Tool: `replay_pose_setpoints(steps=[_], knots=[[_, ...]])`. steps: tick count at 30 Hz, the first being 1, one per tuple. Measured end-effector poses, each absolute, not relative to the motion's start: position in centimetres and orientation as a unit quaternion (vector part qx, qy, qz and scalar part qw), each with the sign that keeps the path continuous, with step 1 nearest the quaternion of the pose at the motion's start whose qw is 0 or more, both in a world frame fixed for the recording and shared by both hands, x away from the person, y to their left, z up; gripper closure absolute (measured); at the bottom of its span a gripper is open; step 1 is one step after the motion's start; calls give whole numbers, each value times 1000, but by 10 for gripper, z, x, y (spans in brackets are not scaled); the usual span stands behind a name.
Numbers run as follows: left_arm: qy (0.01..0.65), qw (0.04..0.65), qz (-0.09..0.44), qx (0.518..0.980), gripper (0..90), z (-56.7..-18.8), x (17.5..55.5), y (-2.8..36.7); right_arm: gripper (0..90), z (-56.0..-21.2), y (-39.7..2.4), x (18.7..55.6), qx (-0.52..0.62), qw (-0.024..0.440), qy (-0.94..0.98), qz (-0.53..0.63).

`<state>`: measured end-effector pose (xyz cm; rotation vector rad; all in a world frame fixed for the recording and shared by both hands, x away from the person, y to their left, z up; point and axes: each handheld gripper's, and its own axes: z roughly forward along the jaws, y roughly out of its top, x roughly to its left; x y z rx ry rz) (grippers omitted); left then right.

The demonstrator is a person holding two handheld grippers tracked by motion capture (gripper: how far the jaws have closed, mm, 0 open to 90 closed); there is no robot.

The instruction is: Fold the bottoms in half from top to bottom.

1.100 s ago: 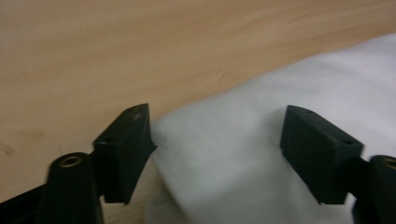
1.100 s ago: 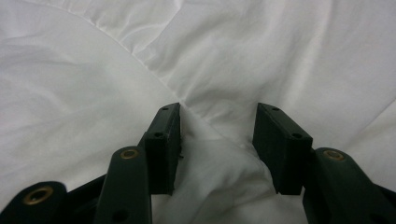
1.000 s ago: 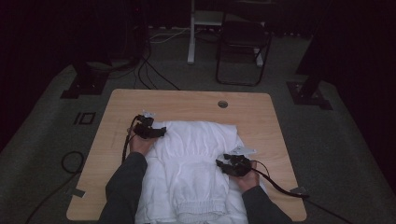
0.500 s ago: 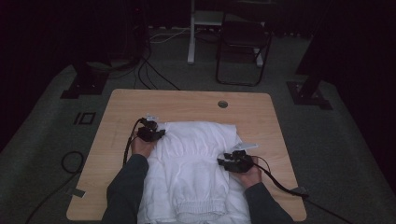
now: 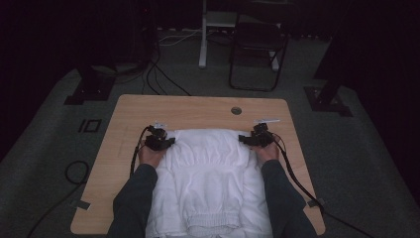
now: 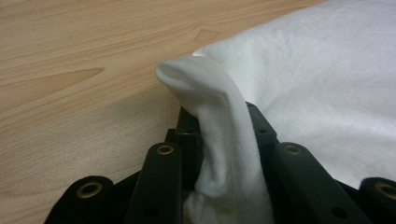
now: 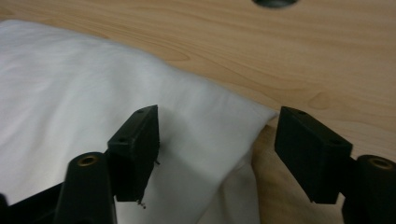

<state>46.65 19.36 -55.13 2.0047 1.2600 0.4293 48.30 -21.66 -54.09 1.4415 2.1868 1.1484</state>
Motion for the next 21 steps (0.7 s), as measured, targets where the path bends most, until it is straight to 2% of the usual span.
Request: replay_pose_setpoints(steps=[5, 8, 10, 11, 13, 15, 19, 21], knots=[[489, 361, 167, 776, 733, -552, 466, 194, 282, -556, -211, 497, 512, 136, 758, 382], [491, 361, 167, 775, 733, -552, 466, 194, 285, -556, -204, 498, 503, 156, 767, 366], [492, 362, 167, 774, 733, -552, 466, 194, 352, -557, -198, 495, 497, 179, 773, 351], [493, 362, 166, 774, 733, -552, 466, 194, 434, -557, -196, 493, 492, 182, 775, 351], [495, 362, 165, 773, 733, -552, 466, 194, 669, -555, -194, 490, 488, 166, 778, 360], [498, 360, 162, 772, 736, -551, 466, 194, 821, -554, -196, 490, 499, 139, 773, 366], [510, 366, 137, 766, 773, -549, 469, 198, 870, -556, -207, 492, 518, 96, 752, 396], [516, 378, 123, 758, 788, -545, 470, 204, 873, -552, -213, 490, 518, 96, 744, 410]])
